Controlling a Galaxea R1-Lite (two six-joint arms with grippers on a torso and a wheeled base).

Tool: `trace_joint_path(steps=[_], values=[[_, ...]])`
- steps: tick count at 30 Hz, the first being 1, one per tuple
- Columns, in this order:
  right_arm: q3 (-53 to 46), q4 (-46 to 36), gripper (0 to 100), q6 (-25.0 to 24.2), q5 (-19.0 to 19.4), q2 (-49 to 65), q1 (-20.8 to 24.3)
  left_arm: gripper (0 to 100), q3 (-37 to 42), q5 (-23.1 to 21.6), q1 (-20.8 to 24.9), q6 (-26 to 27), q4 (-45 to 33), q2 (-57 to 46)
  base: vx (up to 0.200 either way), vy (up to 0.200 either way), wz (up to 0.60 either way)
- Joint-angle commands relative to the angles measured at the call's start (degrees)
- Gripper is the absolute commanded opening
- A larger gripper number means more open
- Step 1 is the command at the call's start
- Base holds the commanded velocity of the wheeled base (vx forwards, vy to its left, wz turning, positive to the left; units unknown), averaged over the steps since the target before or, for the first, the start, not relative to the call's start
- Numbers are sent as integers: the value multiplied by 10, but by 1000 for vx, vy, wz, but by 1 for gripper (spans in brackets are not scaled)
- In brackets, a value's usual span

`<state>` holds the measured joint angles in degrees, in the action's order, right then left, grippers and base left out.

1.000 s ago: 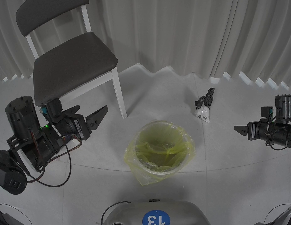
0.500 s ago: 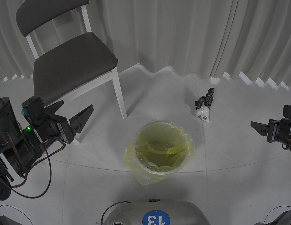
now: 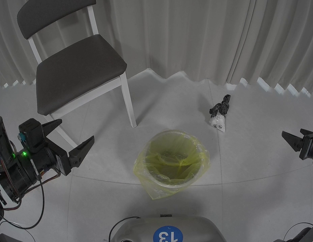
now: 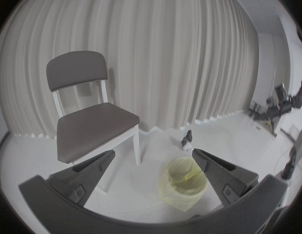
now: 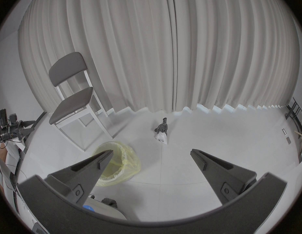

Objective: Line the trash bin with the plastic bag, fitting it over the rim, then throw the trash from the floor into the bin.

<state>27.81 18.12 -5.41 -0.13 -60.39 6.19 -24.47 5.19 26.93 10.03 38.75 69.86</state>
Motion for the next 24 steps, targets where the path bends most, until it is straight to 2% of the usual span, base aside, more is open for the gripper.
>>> trace_joint_path(steps=[1, 6, 9, 15, 19, 24], values=[[-35, 1, 100, -2, 14, -17, 25, 100, -6, -3, 3, -22, -17, 4, 0, 0, 0], [-35, 11, 100, -12, 22, -67, 30, 100, 9, -12, 28, -90, -10, 25, 0, 0, 0], [-28, 12, 100, -13, 23, -98, 32, 100, 14, -12, 35, -102, -6, 39, 0, 0, 0], [10, 23, 100, 18, 24, -191, 48, 100, 22, -17, 13, -118, -11, 142, 0, 0, 0], [30, 14, 100, 68, 24, -231, 59, 100, 18, -72, -4, -137, 2, 231, 0, 0, 0], [48, 12, 100, 79, 21, -255, 69, 100, 2, -140, -51, -122, 92, 338, 0, 0, 0]])
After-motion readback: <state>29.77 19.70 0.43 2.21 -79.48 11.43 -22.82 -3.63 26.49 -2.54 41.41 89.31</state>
